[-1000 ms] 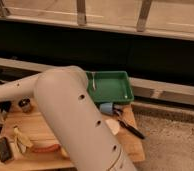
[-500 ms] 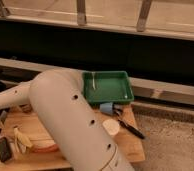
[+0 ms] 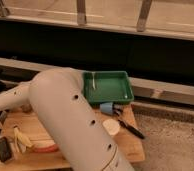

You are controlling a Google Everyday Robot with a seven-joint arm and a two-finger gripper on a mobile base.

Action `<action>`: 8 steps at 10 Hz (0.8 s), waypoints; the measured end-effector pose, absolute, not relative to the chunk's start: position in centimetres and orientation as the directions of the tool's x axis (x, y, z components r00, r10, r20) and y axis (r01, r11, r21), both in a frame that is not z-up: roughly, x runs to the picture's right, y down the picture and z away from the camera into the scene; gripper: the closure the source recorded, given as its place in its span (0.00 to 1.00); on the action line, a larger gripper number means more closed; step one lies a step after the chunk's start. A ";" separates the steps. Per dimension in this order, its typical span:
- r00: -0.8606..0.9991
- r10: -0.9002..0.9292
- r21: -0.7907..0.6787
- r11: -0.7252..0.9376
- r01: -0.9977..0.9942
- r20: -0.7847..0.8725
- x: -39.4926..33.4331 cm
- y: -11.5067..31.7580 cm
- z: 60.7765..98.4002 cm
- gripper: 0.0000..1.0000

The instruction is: Place eraser in purple bowl

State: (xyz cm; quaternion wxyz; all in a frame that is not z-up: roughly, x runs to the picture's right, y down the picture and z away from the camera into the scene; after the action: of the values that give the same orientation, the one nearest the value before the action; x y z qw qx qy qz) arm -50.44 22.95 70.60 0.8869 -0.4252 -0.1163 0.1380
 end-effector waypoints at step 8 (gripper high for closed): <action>0.940 0.322 -0.797 0.536 -0.278 -0.112 -47.2 27.0 72.7 0.20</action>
State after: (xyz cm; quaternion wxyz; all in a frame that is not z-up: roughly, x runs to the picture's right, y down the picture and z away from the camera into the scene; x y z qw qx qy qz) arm -47.24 26.99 72.67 0.8759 -0.4503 -0.0243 0.1713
